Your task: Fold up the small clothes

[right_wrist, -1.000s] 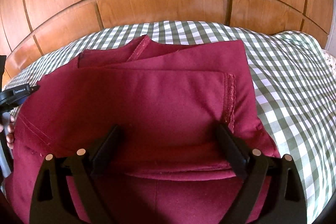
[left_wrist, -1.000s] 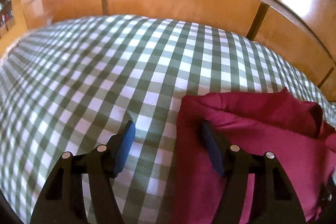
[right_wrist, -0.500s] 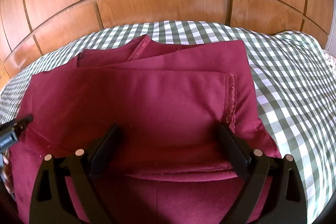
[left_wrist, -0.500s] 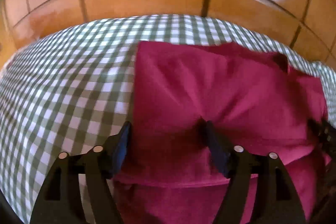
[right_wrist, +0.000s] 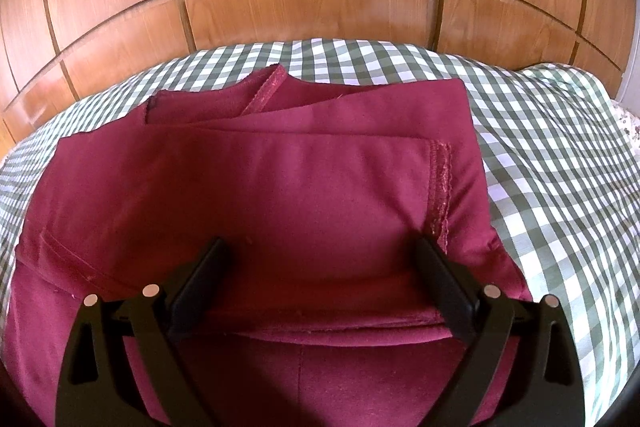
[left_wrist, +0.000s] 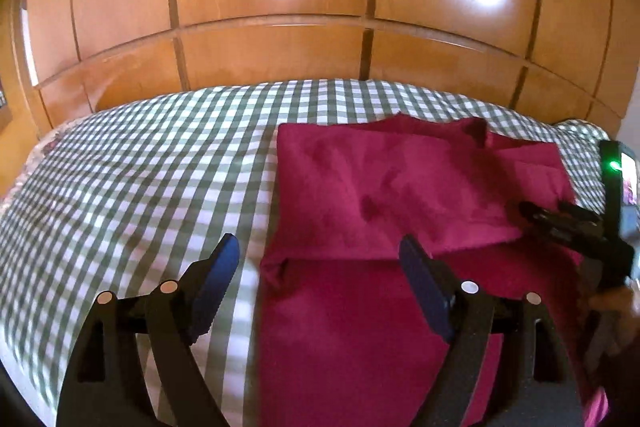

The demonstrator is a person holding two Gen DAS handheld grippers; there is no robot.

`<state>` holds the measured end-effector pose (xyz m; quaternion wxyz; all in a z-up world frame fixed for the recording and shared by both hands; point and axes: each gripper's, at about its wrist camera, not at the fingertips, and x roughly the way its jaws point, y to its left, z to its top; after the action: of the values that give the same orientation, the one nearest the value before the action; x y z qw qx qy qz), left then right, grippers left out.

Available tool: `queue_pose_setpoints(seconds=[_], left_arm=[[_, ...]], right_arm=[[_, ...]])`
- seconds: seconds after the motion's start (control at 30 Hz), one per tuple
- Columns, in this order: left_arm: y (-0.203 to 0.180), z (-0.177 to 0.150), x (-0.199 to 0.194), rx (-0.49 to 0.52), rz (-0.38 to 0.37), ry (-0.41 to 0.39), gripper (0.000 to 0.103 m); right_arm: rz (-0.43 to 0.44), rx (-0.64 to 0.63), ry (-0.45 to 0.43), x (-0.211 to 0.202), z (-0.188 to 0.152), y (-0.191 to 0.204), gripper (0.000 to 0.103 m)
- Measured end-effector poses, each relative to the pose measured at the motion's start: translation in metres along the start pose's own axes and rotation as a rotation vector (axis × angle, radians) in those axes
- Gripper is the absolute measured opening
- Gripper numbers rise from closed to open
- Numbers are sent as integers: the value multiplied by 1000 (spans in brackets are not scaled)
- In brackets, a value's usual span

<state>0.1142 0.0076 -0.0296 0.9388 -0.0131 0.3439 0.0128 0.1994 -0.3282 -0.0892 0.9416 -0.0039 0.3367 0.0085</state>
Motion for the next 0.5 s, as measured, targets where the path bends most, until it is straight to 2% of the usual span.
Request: queue_pose_setpoints(seconds=[0.23, 0.33, 0.5], left_arm=[[8, -25, -23, 17, -10, 18, 81], [13, -33, -30, 12, -3, 28, 81], [20, -45, -36, 18, 2, 47, 81]], right_arm=[[-48, -26, 32, -4, 4, 6, 99], [-33, -12, 67, -14, 4, 4, 101], [22, 36, 77, -42, -6, -5, 101]])
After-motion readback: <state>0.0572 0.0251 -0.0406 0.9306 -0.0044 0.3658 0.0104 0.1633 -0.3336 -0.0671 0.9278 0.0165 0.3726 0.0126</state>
